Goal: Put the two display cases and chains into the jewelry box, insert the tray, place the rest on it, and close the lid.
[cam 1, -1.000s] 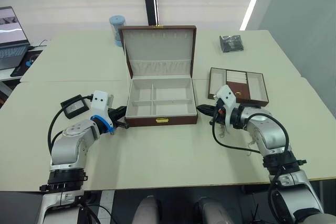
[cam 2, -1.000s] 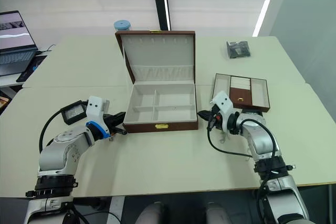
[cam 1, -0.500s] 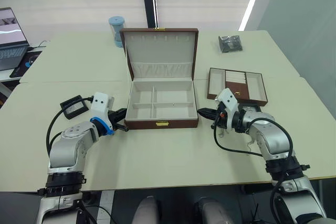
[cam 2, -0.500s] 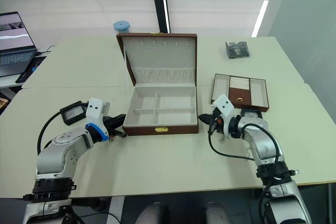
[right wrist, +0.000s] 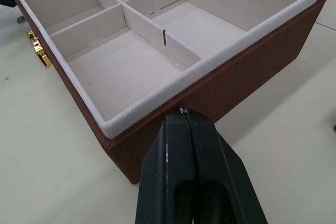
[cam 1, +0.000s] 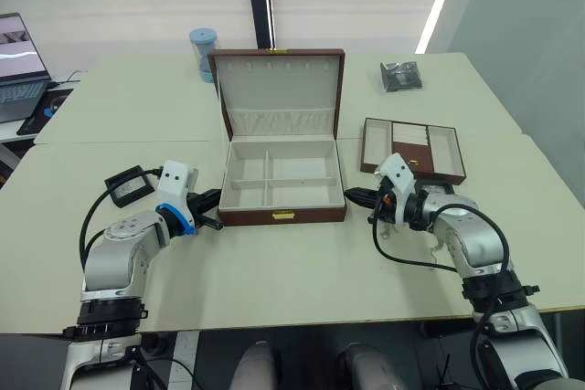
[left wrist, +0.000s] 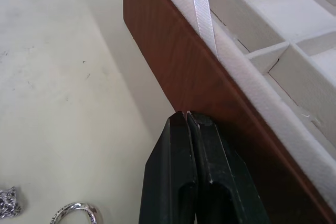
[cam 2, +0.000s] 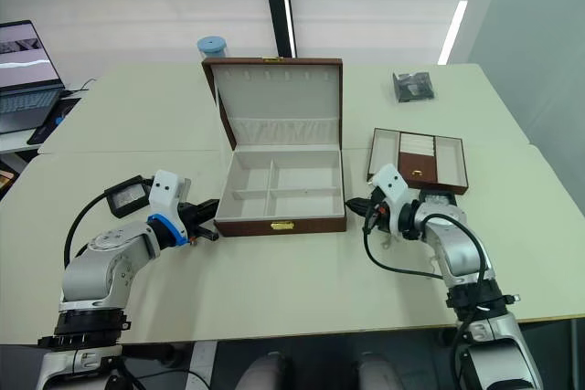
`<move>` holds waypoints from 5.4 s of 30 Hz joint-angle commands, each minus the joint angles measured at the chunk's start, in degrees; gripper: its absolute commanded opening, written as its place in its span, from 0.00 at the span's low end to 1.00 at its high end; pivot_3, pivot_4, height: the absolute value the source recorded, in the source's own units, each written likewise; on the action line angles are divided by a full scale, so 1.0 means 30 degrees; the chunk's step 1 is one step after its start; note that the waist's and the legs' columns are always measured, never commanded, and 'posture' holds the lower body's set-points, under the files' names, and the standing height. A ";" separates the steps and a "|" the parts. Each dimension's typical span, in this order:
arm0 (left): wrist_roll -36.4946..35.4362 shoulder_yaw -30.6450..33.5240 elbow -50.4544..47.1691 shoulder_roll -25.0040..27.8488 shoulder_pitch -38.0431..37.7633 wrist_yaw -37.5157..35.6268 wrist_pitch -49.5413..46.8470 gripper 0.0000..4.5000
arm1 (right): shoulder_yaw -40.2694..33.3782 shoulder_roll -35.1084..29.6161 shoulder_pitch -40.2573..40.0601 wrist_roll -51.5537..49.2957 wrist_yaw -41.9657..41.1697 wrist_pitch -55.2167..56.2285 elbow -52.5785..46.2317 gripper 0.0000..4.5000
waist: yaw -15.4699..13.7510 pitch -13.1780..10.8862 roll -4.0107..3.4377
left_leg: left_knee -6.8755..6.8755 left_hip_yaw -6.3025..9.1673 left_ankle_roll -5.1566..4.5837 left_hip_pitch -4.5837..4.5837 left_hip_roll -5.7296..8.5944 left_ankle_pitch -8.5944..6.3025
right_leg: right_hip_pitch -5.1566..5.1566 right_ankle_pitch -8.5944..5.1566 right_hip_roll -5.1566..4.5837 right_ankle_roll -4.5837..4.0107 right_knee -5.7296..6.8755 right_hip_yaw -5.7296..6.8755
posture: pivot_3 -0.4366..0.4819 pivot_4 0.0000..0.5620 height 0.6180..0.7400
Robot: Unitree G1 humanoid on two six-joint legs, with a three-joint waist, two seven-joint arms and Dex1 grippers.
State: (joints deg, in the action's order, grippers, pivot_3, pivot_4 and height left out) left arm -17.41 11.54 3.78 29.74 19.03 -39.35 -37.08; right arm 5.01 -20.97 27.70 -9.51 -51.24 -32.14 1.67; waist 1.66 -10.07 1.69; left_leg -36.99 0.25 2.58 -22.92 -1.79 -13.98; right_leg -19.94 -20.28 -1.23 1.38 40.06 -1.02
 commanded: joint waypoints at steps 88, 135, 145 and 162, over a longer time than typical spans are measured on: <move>0.4275 -0.1976 1.7415 0.8647 0.5759 -0.8272 1.1524 1.00 | -0.0146 -0.4252 -0.4530 -0.7534 -0.1138 0.1517 -1.0017 0.99 | 0.0003 -0.0033 0.0011 | -0.0016 0.0030 -0.0018 -0.0105 -0.0019 -0.0008 | -0.0104 -0.0003 0.0024 -0.0004 0.0020 0.0038 | 0.48 0.27 1.00; 0.0581 -0.4350 0.0099 0.9900 0.6945 -1.1861 0.1581 0.01 | -0.4067 -0.5685 -0.6869 -0.9701 0.1758 -0.0157 -1.3037 1.00 | -0.0048 -0.0033 0.0015 | -0.0036 0.0090 -0.0015 -0.0133 0.0010 -0.0005 | -0.0083 -0.0004 0.0036 -0.0004 0.0030 0.0047 | 0.48 0.27 1.00; 0.2484 -0.8952 0.2946 0.6019 1.1631 -1.3908 0.3888 0.01 | -0.5289 -0.5271 -1.0413 -0.9268 0.4482 -0.0082 -1.5377 1.00 | -0.0035 -0.0033 0.0015 | -0.0049 0.0103 -0.0015 -0.0147 0.0025 -0.0001 | -0.0086 -0.0005 0.0070 -0.0002 0.0025 0.0040 | 0.48 0.27 1.00; 0.7749 -1.0990 1.6110 -0.0844 1.6177 -1.1963 1.3410 0.01 | -0.4254 -0.3487 -1.3602 -0.7318 0.7273 0.0828 -1.6804 1.00 | -0.0007 -0.0034 0.0018 | -0.0084 0.0130 -0.0021 -0.0183 0.0039 -0.0001 | -0.0098 -0.0006 0.0156 0.0000 0.0026 0.0049 | 0.48 0.27 1.00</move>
State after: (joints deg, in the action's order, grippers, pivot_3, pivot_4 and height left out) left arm 5.13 -22.29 50.92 27.32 65.80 -75.77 1.11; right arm -7.59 -31.50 -12.97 -31.48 -29.94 -30.94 -46.10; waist 1.64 -10.17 1.74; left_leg -37.24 0.65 2.51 -23.47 -1.67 -13.98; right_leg -20.23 -20.30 -0.76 1.38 40.13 -0.86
